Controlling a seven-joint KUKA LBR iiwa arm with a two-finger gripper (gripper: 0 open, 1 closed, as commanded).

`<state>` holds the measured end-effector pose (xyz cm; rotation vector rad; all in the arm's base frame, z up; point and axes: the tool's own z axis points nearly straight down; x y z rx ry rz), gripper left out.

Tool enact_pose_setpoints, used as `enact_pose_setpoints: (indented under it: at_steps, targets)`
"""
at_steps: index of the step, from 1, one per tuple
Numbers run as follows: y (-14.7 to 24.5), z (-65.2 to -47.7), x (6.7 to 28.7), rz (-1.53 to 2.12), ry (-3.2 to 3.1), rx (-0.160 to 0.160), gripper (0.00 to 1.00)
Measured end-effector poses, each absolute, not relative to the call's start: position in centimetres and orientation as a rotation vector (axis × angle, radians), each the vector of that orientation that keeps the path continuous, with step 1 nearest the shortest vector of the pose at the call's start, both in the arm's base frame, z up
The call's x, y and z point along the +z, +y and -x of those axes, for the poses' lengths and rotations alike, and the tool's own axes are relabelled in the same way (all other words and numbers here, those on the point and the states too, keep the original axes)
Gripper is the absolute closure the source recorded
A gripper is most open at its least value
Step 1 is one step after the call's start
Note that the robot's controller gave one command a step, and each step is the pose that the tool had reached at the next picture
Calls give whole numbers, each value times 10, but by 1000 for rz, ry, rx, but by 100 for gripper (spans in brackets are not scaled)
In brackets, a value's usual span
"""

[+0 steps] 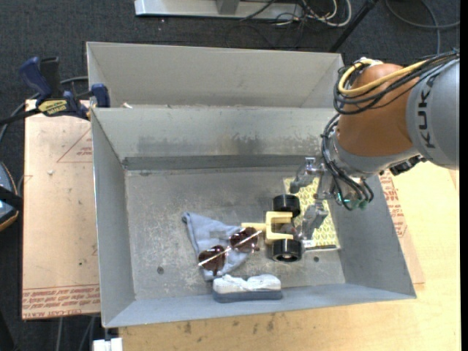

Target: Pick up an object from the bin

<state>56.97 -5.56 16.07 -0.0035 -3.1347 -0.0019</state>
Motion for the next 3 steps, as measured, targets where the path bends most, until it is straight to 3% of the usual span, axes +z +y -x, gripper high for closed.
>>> enact_pose_setpoints:
  at_steps: [1,2,3]
  targets:
    - [-56,-571,165,2,-3143,-1,0]
    - [-30,-626,94,-376,-3130,-1,100]
    - [-30,-627,94,-376,-3134,0,100]
